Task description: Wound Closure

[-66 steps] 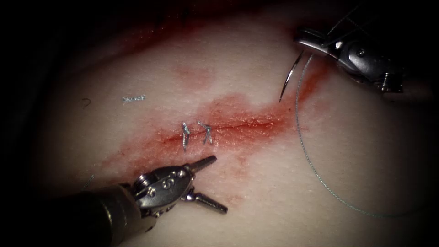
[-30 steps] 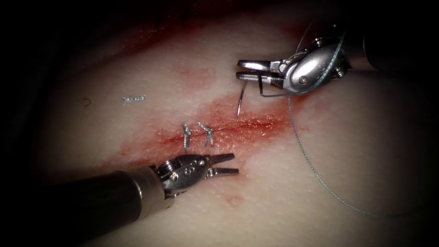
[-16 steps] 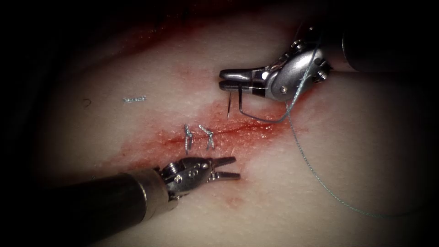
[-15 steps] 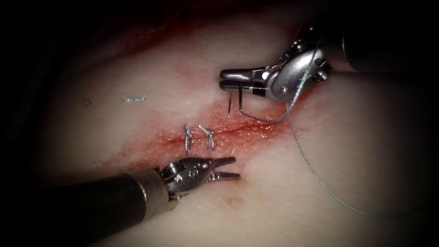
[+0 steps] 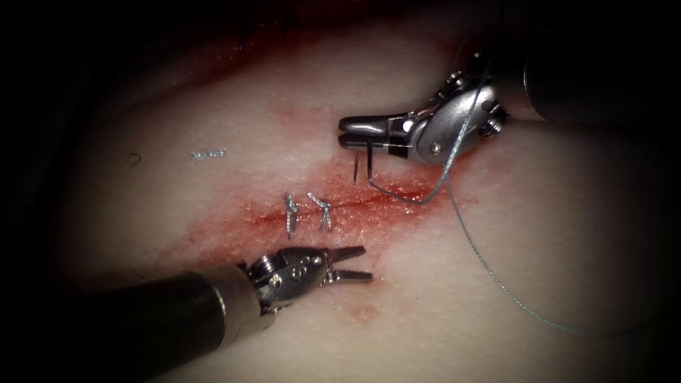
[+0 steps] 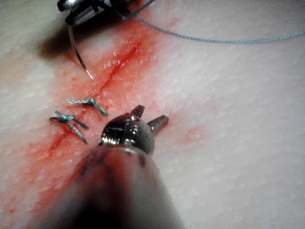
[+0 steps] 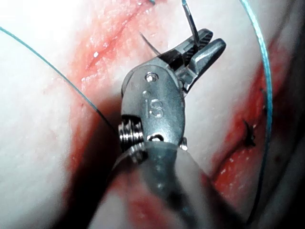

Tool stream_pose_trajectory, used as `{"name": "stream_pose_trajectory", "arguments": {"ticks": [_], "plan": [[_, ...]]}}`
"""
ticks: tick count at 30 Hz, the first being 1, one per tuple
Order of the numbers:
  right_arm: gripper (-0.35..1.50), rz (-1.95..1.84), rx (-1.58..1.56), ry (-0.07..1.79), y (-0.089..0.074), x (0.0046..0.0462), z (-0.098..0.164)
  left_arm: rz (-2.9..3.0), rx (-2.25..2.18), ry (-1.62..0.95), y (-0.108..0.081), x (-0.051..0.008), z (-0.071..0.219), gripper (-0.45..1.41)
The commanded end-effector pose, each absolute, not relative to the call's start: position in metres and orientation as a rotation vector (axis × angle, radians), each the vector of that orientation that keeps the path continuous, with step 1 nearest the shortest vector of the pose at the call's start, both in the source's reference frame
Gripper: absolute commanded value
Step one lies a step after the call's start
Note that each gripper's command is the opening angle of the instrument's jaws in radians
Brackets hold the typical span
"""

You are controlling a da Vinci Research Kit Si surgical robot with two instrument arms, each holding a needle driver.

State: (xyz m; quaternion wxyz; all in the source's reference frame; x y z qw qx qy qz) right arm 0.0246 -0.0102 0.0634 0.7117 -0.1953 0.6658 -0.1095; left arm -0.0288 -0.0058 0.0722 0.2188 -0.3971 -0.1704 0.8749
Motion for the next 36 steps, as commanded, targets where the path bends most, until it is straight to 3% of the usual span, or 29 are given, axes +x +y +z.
{"name": "stream_pose_trajectory", "arguments": {"ticks": [1,36], "plan": [[-0.35,-0.258,-0.441,1.465,-0.0102,0.0253,0.0639,2.421,-1.1,-0.474,-0.0061,-0.0294,0.0728,0.35],[-0.35,-0.337,-0.462,1.432,-0.0135,0.0259,0.0662,2.42,-1.105,-0.484,-0.0062,-0.0295,0.0728,0.34]]}}
